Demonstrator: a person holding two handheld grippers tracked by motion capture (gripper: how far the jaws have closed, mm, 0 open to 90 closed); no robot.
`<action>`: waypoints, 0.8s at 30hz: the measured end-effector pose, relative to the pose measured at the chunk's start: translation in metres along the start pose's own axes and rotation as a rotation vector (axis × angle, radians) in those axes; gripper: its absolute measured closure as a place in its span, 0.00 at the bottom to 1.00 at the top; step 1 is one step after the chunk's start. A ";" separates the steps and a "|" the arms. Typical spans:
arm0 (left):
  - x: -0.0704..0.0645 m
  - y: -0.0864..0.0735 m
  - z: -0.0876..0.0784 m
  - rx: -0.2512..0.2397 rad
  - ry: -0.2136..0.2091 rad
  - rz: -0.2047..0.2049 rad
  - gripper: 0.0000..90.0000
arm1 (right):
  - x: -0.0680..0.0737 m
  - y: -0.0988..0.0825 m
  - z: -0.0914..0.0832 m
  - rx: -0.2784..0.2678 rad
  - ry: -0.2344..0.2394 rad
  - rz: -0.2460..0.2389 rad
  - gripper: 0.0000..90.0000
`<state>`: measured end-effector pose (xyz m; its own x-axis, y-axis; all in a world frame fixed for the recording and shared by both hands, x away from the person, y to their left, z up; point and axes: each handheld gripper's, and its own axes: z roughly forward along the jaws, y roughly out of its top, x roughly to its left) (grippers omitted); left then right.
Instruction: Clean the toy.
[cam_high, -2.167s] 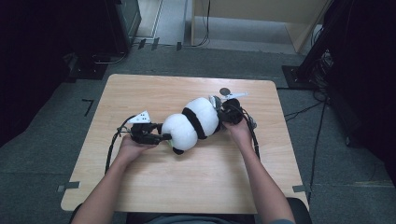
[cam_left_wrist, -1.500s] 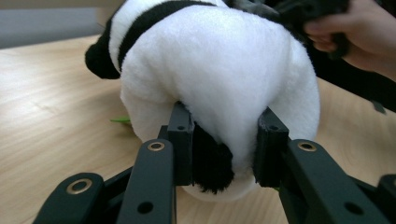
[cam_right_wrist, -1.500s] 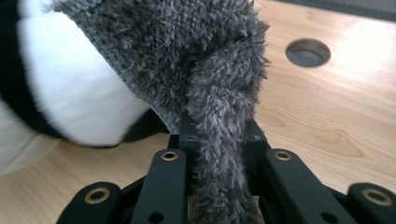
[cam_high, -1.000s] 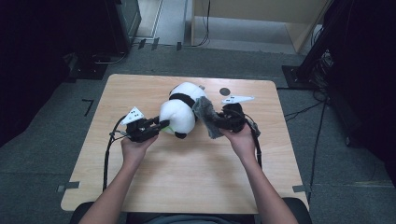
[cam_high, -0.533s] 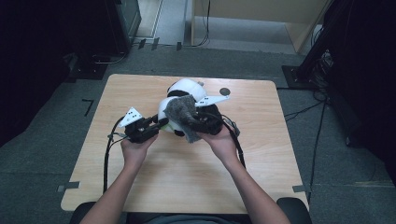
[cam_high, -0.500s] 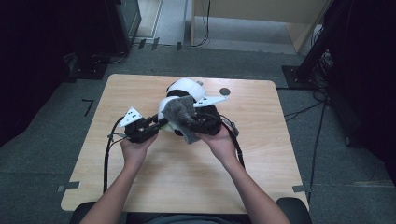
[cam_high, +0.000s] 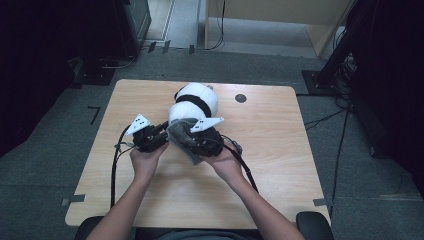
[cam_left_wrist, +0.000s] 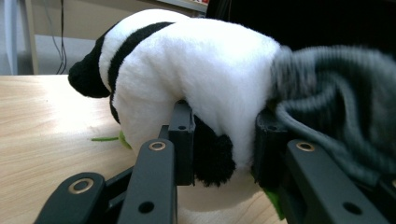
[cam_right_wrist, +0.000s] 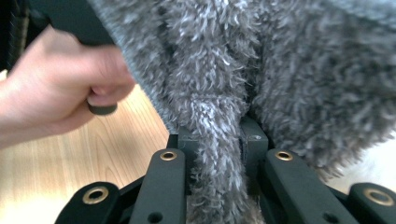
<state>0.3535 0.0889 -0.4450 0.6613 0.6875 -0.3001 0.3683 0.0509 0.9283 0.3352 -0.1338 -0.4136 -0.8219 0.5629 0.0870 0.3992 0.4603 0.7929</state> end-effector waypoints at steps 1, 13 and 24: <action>0.000 0.000 0.000 -0.001 0.001 -0.002 0.75 | 0.000 -0.002 0.002 0.007 -0.002 -0.003 0.86; 0.007 0.013 -0.017 -0.063 -0.016 -0.080 0.75 | -0.016 -0.027 0.018 0.105 -0.043 0.025 0.86; 0.011 0.015 -0.023 -0.071 0.018 -0.064 0.75 | -0.025 -0.030 -0.009 0.091 -0.052 0.058 0.86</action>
<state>0.3510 0.1140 -0.4287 0.6259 0.6941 -0.3556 0.3617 0.1456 0.9209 0.3405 -0.1677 -0.4339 -0.7756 0.6237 0.0978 0.4821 0.4852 0.7295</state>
